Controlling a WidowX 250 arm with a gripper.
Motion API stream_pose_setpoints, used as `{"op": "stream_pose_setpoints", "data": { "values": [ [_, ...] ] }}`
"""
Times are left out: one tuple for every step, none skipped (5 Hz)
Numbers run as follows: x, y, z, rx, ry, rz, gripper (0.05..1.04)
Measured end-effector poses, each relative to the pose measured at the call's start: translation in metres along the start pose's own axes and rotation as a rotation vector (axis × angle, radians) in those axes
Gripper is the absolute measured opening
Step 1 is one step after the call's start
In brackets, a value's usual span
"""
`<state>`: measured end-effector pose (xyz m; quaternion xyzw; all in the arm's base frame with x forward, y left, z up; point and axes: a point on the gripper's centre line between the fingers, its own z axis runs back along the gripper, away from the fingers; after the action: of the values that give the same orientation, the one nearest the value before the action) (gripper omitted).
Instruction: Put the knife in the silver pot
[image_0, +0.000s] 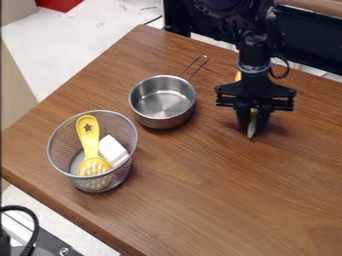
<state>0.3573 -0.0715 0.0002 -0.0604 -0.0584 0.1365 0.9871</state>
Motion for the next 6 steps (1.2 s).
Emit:
{"op": "stream_pose_setpoints", "data": {
  "values": [
    [-0.003,-0.002,0.002,0.011,-0.038,0.023,0.227],
    [-0.013,-0.001,0.006,0.029,-0.046,0.065,0.227],
    [-0.02,-0.003,0.039,0.007,-0.104,0.114,0.227],
    [-0.033,0.008,0.065,0.007,-0.161,0.186,0.227],
    [-0.039,0.022,0.077,0.006,-0.158,0.26,0.227],
    [-0.041,0.044,0.08,0.006,-0.068,0.395,0.227]
  ]
}}
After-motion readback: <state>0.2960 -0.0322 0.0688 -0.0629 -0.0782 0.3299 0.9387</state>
